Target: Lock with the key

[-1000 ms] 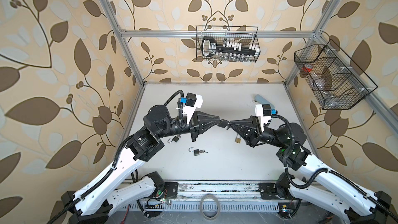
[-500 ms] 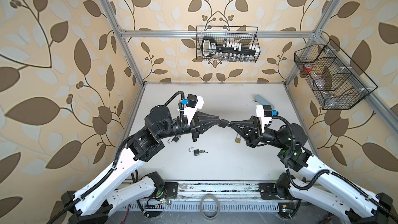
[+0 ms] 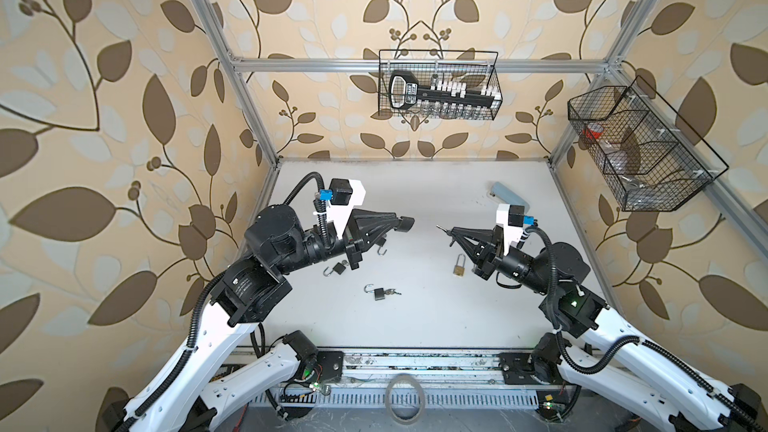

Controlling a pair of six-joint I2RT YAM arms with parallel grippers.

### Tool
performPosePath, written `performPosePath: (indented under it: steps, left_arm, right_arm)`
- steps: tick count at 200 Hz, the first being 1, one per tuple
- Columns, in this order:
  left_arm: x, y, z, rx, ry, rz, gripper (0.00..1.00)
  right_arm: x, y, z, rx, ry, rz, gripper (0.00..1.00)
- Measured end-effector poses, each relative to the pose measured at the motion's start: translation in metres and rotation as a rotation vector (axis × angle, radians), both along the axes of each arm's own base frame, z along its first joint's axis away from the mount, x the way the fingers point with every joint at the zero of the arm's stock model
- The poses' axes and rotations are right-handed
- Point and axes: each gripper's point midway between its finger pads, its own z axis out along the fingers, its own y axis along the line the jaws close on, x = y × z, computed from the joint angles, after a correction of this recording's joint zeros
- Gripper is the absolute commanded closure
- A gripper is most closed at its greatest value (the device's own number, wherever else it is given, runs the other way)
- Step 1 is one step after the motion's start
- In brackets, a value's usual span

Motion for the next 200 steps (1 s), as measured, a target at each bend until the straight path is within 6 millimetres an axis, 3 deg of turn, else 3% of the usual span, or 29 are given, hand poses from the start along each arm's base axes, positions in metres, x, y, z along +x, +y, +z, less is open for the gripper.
performPosePath:
  steps: [18,39,69,92,110,136,200]
  left_arm:
    - [0.017,-0.002,-0.02,0.066,0.07,0.053,1.0]
    - [0.043,0.001,-0.057,0.164,0.181,0.156,1.0]
    - [0.087,0.033,-0.102,0.213,0.365,0.338,1.0]
    - [0.109,0.059,-0.127,0.193,0.487,0.433,1.0]
    - [0.113,0.06,-0.143,0.198,0.552,0.437,1.0]
    - [0.108,0.057,-0.156,0.207,0.595,0.408,1.0]
    - [0.102,0.05,-0.156,0.194,0.614,0.355,1.0]
  right_arm:
    - [0.017,0.001,-0.041,-0.078,0.086,-0.101,1.0]
    - [0.017,0.015,-0.1,-0.204,0.191,-0.163,1.0]
    - [0.003,0.03,-0.161,-0.293,0.306,-0.25,1.0]
    - [0.008,0.021,-0.197,-0.266,0.415,-0.367,1.0]
    - [0.011,0.007,-0.227,-0.235,0.5,-0.459,1.0]
    - [0.017,-0.007,-0.251,-0.187,0.597,-0.548,1.0]
    - [0.033,-0.027,-0.283,-0.07,0.739,-0.644,1.0]
